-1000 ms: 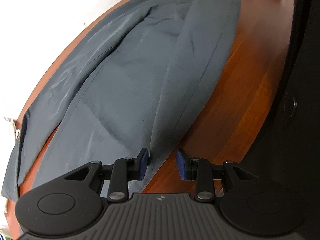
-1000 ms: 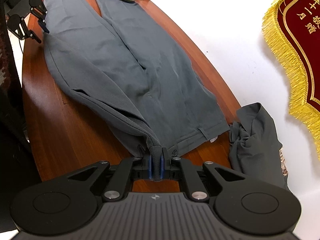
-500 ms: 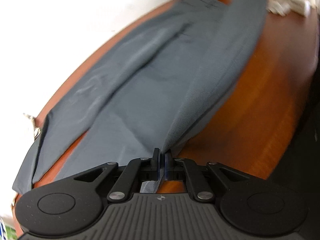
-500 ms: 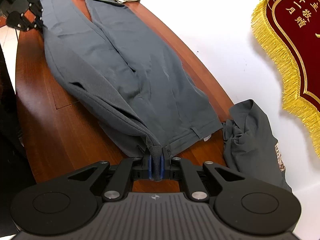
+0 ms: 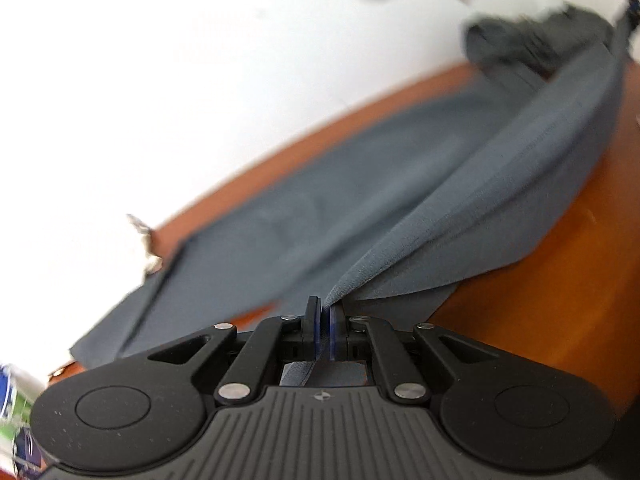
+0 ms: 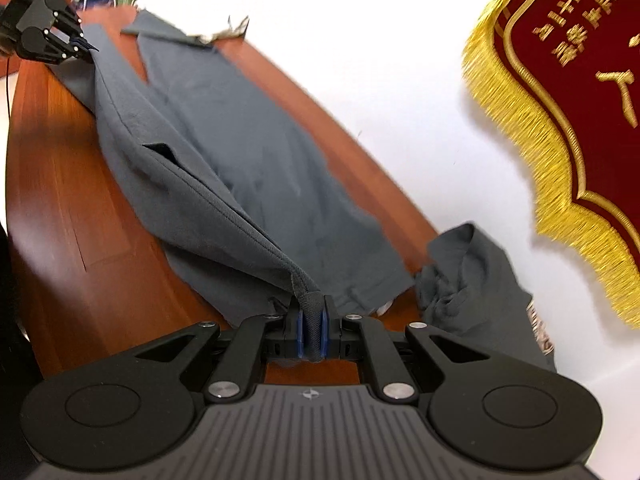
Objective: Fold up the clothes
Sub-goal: 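Lift the trousers high above the table with both tools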
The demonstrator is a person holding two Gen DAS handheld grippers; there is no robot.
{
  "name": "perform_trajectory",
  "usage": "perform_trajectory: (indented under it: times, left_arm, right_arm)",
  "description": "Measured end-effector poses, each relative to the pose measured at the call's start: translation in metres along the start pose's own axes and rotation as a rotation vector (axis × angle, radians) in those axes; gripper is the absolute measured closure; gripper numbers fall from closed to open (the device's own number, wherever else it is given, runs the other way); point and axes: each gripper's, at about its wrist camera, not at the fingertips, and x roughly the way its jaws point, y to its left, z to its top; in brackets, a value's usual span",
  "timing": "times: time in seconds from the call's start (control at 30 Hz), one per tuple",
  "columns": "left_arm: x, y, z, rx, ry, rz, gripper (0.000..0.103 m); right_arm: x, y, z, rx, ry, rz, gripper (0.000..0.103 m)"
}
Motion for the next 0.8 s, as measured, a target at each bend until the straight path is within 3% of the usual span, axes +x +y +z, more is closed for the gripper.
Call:
perform_trajectory:
  times: [0.23, 0.43, 0.6, 0.8]
  left_arm:
    - [-0.057, 0.031, 0.018, -0.041, -0.086, 0.043, 0.099]
    - [-0.095, 0.067, 0.042, -0.063, -0.168, 0.065, 0.099]
    - [-0.125, 0.11, 0.071, -0.085, -0.287, 0.088, 0.099]
    - [-0.132, 0.141, 0.096, -0.14, -0.348, 0.093, 0.099]
  right_arm:
    - [-0.051, -0.002, 0.026, 0.052, -0.047, 0.014, 0.095]
    - [-0.088, 0.009, 0.059, 0.046, -0.1, -0.098, 0.095]
    - [-0.123, 0.014, 0.09, 0.026, -0.155, -0.198, 0.095]
    - [-0.146, 0.011, 0.127, -0.049, -0.189, -0.294, 0.095]
